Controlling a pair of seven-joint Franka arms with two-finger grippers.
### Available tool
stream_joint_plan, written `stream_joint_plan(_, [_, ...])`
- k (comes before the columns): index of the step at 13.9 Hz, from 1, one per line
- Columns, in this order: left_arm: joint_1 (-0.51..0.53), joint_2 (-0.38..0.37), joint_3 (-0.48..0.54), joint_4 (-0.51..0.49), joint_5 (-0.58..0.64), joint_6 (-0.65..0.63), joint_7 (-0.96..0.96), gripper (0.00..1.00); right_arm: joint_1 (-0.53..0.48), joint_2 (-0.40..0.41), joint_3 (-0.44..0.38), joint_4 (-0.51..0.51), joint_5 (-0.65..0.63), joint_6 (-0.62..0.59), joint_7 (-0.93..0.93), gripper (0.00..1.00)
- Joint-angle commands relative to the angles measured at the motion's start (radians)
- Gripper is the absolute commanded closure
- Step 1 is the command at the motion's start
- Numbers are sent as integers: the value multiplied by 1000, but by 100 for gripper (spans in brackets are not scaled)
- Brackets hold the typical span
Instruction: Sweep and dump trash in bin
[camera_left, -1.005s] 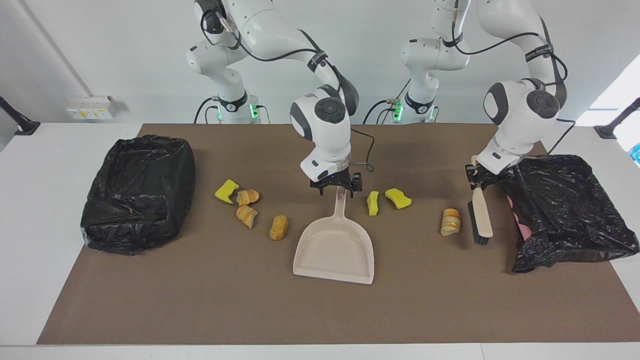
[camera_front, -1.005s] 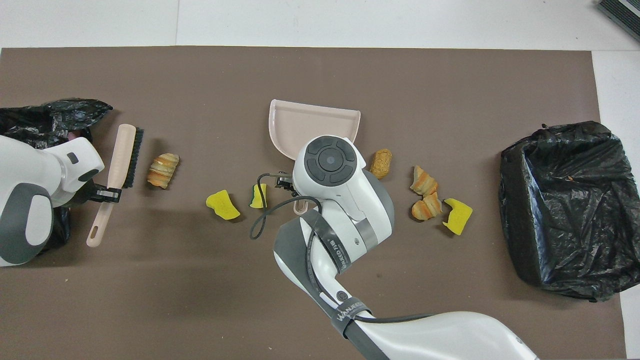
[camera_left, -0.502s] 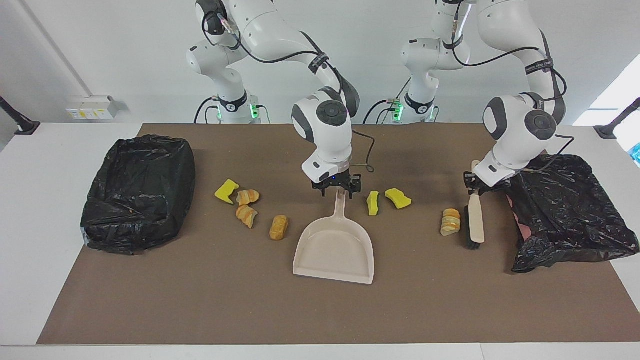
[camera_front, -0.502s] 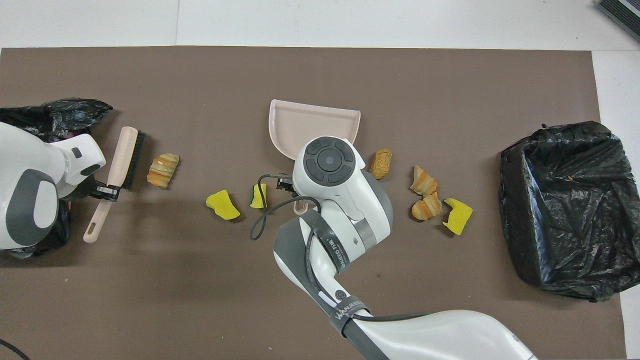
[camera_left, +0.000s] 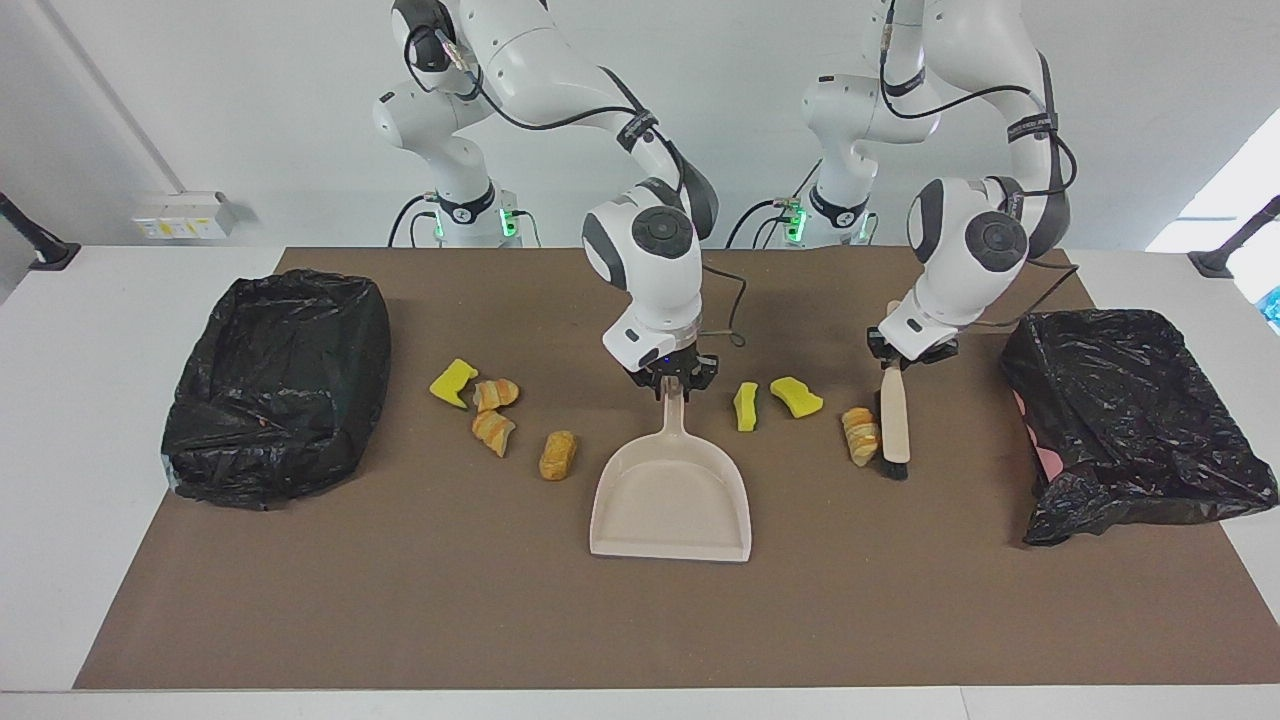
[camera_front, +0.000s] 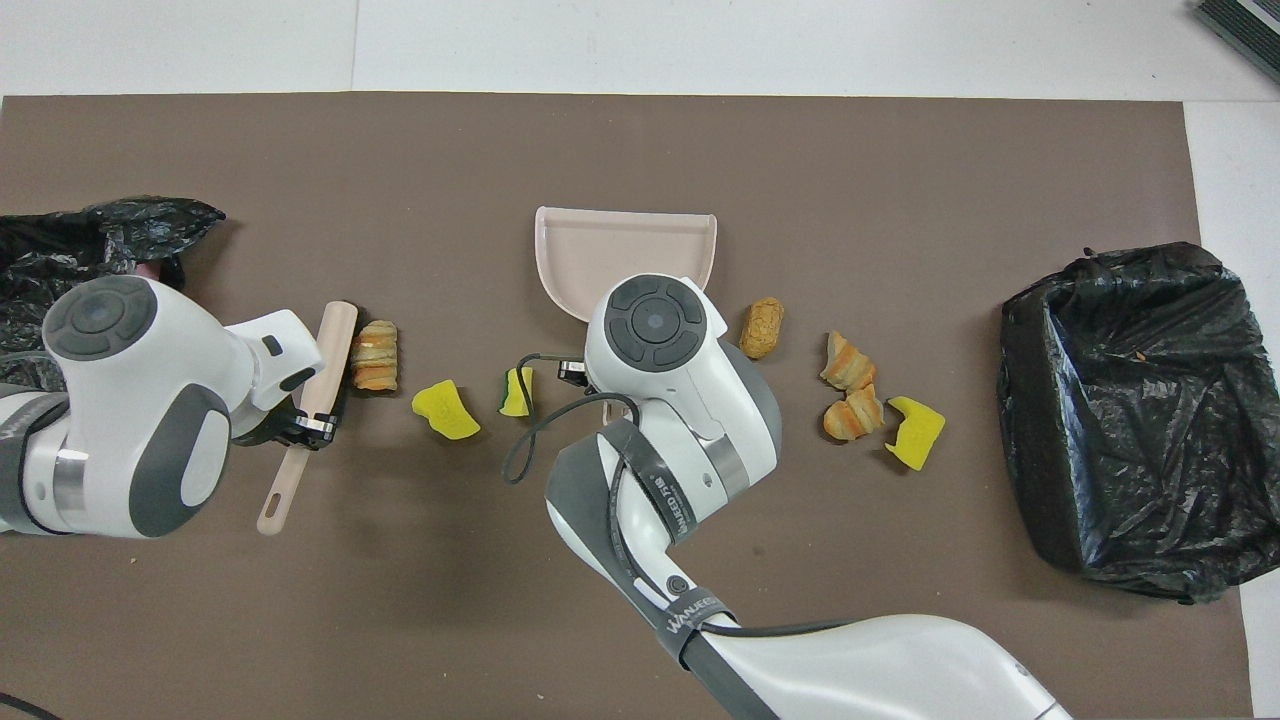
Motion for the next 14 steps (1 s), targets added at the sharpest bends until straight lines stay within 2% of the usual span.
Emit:
stream_joint_plan(1, [-75,-63,11,-76,3,-5,-97,100,-5,7,3,1,4,19,-29,100])
stream_joint_plan(5, [-157,-90,11,-113,-38,9,-225,100,-43,-19,0,-1,-7,-12,-361,100])
stream_joint_plan(8, [-182,-90,11,-113,-58,23,-265,100,-72,-88,-1,-33,-20,-55,-537,100])
stream_joint_plan(10, [-182,-90,11,-115,-58,24,-268,100,-104,-163,-3,-91,-27,-78,-675,100])
stream_joint_plan(14, [-181,-90,11,-119,-77,35,-268,100,-153,-351,-4,-309,-48,-84,-973,100])
